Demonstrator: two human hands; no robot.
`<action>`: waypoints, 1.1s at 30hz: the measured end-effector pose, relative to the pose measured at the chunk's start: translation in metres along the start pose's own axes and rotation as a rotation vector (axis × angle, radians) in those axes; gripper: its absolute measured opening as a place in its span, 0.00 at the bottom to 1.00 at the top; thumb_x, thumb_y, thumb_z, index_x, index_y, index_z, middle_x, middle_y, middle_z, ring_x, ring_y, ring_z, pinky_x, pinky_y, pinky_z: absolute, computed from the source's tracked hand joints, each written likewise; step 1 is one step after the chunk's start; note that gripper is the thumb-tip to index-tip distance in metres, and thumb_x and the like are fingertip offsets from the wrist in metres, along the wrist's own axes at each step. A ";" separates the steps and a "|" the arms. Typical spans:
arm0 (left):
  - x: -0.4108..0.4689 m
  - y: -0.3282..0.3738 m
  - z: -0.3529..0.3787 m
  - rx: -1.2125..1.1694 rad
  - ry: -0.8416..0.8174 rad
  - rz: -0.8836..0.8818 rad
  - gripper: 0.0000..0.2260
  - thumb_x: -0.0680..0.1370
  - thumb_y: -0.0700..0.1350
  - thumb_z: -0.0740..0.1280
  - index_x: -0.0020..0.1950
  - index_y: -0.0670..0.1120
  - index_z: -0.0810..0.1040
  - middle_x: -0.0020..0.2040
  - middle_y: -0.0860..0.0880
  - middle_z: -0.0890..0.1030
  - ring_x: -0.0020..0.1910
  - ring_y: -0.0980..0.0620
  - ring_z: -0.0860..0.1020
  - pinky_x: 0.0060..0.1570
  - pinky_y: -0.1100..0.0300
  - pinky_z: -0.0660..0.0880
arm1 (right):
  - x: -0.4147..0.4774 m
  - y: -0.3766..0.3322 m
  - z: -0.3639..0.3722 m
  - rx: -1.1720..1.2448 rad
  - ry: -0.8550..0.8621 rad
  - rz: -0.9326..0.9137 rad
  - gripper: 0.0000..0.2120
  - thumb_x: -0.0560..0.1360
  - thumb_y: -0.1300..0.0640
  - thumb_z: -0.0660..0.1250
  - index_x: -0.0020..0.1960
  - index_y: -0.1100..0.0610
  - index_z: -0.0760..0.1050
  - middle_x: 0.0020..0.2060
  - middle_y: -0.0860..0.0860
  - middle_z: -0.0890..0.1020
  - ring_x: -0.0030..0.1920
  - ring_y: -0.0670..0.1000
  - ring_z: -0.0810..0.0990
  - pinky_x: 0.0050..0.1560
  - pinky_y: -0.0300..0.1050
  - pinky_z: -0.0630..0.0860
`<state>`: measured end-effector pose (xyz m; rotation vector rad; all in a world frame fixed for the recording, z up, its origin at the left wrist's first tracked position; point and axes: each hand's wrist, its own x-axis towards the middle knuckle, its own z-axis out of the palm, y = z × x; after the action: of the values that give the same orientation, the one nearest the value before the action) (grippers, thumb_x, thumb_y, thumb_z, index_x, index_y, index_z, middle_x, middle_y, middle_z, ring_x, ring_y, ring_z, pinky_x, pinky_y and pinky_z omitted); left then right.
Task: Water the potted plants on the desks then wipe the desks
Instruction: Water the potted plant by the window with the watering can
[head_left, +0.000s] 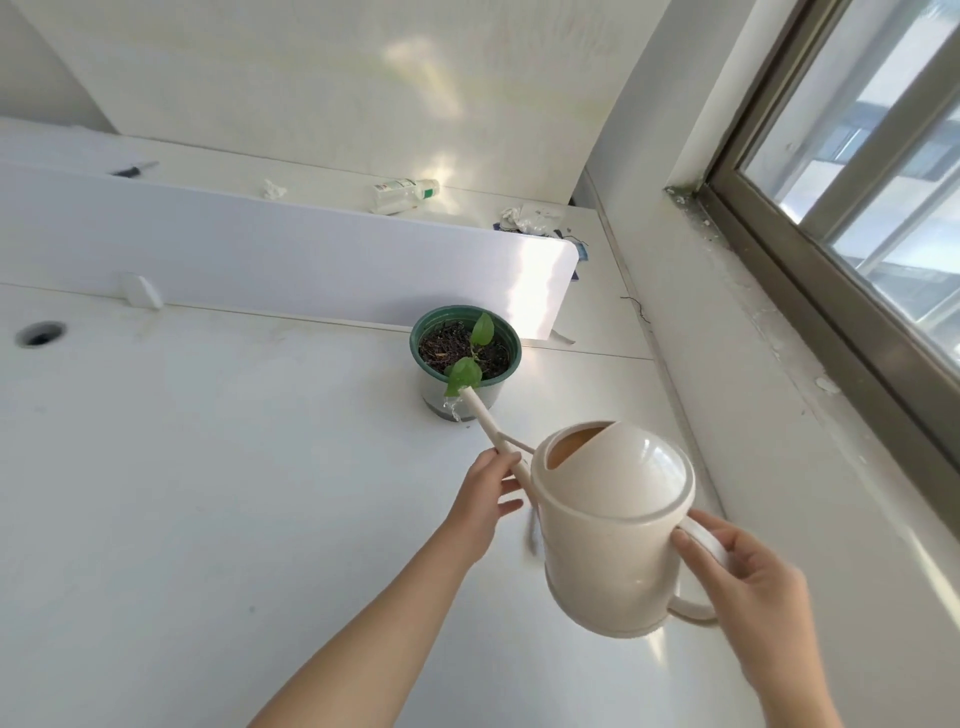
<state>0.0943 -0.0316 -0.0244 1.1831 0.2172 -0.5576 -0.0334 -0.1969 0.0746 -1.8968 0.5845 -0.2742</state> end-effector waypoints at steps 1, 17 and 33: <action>-0.004 -0.002 -0.007 0.005 0.021 0.000 0.10 0.78 0.45 0.57 0.55 0.44 0.73 0.51 0.46 0.75 0.49 0.49 0.76 0.58 0.49 0.72 | -0.003 0.005 0.003 -0.012 -0.025 0.006 0.07 0.70 0.66 0.68 0.48 0.63 0.79 0.47 0.68 0.80 0.27 0.39 0.73 0.24 0.23 0.69; -0.077 -0.010 -0.117 -0.086 0.409 0.165 0.08 0.80 0.43 0.56 0.53 0.44 0.73 0.52 0.44 0.76 0.52 0.46 0.76 0.48 0.55 0.71 | -0.021 0.069 0.086 -0.194 -0.436 0.029 0.08 0.73 0.59 0.66 0.50 0.61 0.75 0.51 0.54 0.81 0.43 0.51 0.77 0.38 0.32 0.72; -0.116 -0.015 -0.157 -0.126 0.647 0.232 0.10 0.80 0.44 0.57 0.58 0.44 0.72 0.55 0.46 0.76 0.57 0.45 0.74 0.55 0.53 0.68 | -0.029 0.071 0.132 -0.299 -0.669 -0.080 0.06 0.75 0.56 0.63 0.51 0.57 0.71 0.51 0.51 0.78 0.42 0.43 0.74 0.39 0.30 0.69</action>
<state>0.0078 0.1432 -0.0442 1.2151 0.6458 0.0579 -0.0173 -0.0969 -0.0397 -2.1395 0.0949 0.4131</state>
